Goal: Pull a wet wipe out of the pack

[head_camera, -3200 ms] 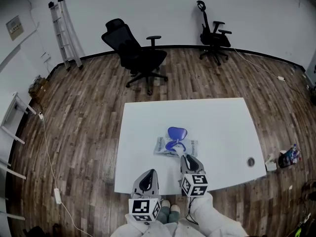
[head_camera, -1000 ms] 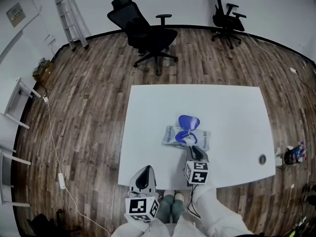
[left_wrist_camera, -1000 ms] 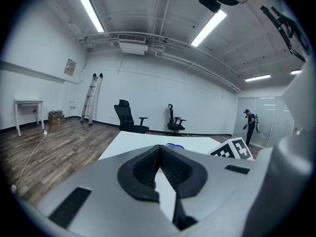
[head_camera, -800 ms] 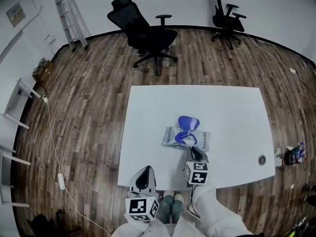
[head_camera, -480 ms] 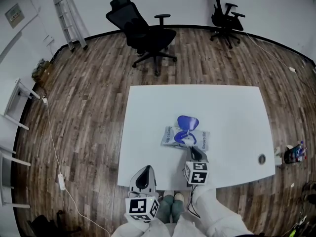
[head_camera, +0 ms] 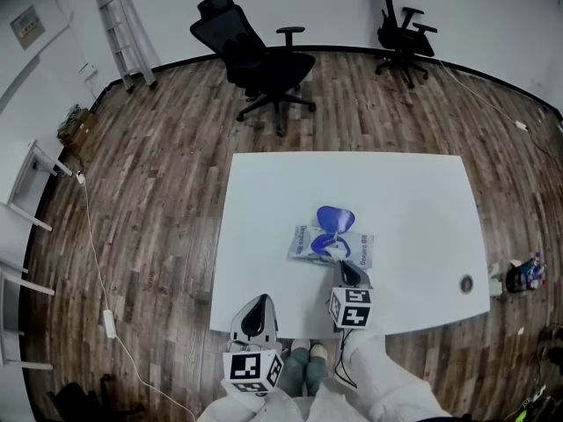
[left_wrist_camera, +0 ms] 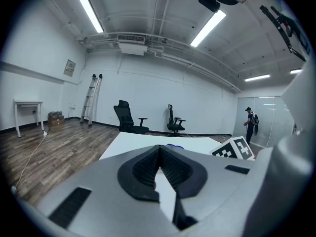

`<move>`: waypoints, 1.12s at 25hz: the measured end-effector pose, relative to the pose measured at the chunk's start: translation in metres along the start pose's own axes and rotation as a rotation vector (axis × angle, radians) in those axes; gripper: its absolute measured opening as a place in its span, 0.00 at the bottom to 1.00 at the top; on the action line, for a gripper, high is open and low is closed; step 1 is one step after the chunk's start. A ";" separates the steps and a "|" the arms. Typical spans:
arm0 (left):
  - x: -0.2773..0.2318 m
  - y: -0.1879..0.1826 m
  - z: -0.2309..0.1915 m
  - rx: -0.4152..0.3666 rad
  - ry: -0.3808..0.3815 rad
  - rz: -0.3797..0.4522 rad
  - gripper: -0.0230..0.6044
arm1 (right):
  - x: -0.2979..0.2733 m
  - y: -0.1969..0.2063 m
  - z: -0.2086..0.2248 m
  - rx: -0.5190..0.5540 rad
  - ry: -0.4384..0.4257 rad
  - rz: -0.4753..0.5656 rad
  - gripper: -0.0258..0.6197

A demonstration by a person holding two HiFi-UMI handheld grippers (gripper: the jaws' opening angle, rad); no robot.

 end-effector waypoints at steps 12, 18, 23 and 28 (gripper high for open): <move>-0.003 -0.005 0.007 0.010 0.009 0.023 0.03 | 0.012 -0.031 -0.002 0.015 -0.022 0.082 0.06; -0.001 -0.009 0.005 0.015 -0.002 0.040 0.03 | 0.015 -0.044 -0.002 0.025 -0.031 0.107 0.06; 0.000 -0.011 0.007 0.022 -0.007 0.052 0.03 | 0.021 -0.056 -0.003 0.039 -0.034 0.132 0.06; 0.001 -0.013 0.009 0.026 -0.003 0.067 0.03 | 0.026 -0.061 -0.001 0.044 -0.029 0.144 0.06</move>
Point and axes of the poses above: the fingertips, and each gripper's own axes: x backward along the fingers, z to its right, y out of its underside, the point moved 5 cm from there along x, backward along the fingers, and after that the axes turned 5 degrees about -z, right-handed, at the moved point
